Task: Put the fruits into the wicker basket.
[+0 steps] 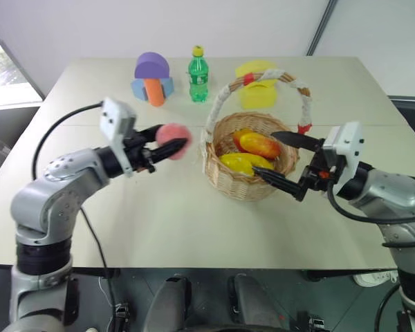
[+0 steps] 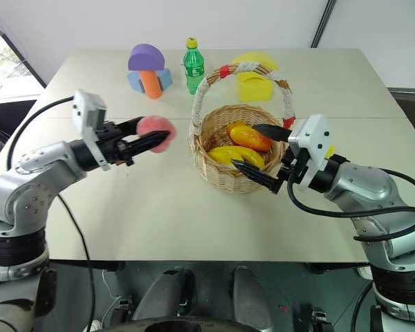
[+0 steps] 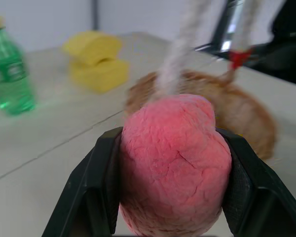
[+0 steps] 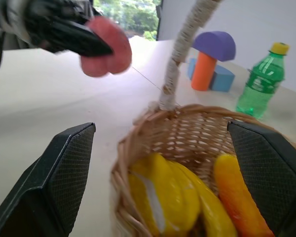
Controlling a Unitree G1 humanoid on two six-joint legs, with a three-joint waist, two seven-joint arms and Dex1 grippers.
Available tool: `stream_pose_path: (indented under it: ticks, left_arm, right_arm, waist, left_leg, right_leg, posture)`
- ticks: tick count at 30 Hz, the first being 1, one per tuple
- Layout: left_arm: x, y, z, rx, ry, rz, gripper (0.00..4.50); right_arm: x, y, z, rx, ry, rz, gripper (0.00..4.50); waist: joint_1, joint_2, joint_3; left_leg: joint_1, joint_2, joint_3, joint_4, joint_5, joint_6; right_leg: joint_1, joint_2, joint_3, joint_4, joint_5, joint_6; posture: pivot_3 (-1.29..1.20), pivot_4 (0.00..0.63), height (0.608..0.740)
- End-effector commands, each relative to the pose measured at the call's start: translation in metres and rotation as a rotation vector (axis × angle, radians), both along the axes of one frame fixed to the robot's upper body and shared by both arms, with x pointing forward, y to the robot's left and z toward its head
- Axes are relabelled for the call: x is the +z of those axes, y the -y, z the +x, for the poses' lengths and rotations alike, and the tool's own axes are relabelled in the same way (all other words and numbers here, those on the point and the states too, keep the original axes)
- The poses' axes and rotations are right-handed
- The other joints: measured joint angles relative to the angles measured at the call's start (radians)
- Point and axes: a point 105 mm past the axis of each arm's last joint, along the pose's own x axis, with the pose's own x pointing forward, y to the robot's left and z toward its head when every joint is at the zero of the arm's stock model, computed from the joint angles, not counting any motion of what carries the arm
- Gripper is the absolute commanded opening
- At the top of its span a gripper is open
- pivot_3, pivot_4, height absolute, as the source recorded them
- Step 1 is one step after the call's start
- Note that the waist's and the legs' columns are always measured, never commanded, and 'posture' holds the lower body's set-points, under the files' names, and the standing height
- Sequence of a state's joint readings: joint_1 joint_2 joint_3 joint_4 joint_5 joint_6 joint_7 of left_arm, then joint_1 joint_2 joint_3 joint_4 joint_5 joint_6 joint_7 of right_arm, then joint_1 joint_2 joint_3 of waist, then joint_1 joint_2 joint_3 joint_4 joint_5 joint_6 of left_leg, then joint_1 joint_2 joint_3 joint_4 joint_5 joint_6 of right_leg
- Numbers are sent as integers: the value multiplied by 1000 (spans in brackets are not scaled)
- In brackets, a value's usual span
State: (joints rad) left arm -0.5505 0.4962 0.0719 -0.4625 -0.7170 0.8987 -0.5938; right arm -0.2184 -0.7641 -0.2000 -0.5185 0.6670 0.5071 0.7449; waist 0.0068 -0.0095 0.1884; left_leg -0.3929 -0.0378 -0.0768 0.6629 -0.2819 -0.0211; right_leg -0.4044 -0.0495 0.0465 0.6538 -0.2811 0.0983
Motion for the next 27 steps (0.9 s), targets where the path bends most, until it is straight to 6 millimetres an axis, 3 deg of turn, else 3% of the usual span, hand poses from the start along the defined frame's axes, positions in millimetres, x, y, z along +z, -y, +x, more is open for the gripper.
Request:
stream_pose_path:
  ticks: [1, 6, 7, 10, 13, 18, 27]
  left_arm:
    - [-3, 42, -1, -61, 29, 60, 2097]
    - [-15, 73, 12, -70, 22, 87, 2097]
    - [-15, 76, 13, -74, 19, 82, 3102]
    - [-12, 80, 15, -73, 41, 80, 4398]
    - [-3, 76, 16, -69, 75, 42, 4459]
    - [-2, 66, 0, -149, 95, 0, 4459]
    - [-19, 57, -10, -159, 61, 6, 4459]
  right_arm:
    - [8, 9, -1, -33, 57, -14, 4500]
    - [7, 15, -4, -84, 64, -9, 4500]
    - [6, 17, -4, -100, 60, -3, 4500]
    - [1, 27, -3, -165, 37, 16, 4500]
    - [-7, 52, 8, -304, -6, 63, 4500]
    - [-34, 119, 45, -704, -67, 65, 4500]
    - [-62, 149, 100, -917, -156, 116, 4500]
  waist:
    - [3, 0, 0]
    - [-6, 0, 0]
    - [-7, 0, 0]
    - [-9, 0, 0]
    - [-12, 0, 0]
    - [-20, 1, 0]
    - [-22, 2, 0]
  left_leg:
    - [0, 0, 0, 0, 0, 0]
    - [0, 1, 1, 0, 0, 0]
    - [1, 2, 1, 0, 0, 0]
    - [1, 2, 1, 0, 0, 0]
    - [1, 1, 1, 0, 0, 0]
    - [1, 1, 2, 1, 1, -1]
    - [2, 1, 4, 1, 1, -1]
  right_leg:
    - [0, 1, 0, 0, 0, 0]
    - [-1, 3, 1, 0, 0, 0]
    - [-1, 4, 1, 1, 0, 0]
    - [-1, 4, 1, 1, 0, 0]
    - [-1, 4, 1, 1, 0, 0]
    - [-1, 3, 1, 1, 0, 0]
    - [-1, 4, 3, 3, 0, 0]
  posture:
    - [0, 150, 740]
    - [0, 150, 740]
    - [0, 150, 740]
    - [0, 150, 740]
    - [0, 150, 740]
    - [0, 150, 740]
    - [0, 150, 740]
